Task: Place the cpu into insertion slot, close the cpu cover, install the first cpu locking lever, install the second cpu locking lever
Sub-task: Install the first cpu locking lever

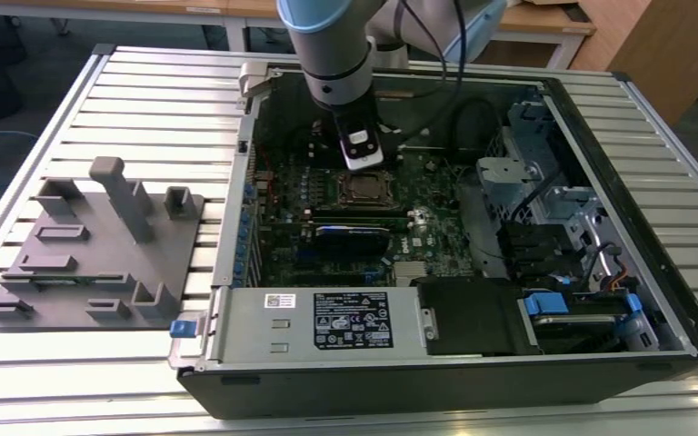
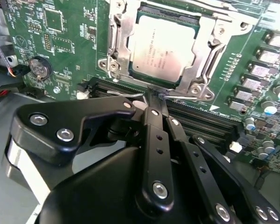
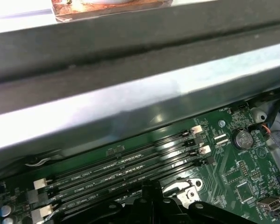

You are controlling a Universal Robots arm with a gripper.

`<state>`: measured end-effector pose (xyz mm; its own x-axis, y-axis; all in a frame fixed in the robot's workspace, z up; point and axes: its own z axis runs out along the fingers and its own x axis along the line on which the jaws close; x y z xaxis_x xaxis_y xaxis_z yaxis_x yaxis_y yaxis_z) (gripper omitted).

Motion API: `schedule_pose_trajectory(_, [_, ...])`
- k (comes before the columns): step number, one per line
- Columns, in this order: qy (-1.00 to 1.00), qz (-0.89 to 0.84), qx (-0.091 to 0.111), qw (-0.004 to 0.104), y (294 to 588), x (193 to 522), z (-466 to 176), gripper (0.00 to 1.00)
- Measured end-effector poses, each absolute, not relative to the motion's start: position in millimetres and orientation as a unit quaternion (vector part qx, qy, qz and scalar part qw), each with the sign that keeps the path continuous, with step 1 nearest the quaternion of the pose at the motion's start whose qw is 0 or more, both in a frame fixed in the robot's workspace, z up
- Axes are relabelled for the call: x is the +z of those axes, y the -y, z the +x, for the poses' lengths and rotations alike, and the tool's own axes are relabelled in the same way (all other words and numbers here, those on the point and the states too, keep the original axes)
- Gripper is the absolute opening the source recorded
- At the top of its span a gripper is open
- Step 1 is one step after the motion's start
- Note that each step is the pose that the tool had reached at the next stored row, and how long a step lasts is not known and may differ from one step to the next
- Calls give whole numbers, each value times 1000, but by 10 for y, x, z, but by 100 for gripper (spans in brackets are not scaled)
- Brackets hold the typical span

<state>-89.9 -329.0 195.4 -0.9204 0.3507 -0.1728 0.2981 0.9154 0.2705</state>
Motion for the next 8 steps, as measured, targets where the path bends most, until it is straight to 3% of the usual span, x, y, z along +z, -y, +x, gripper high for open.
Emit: schedule_pose_trajectory(8, [-972, 166, 121, 113, 3290, 1956, -952, 10])
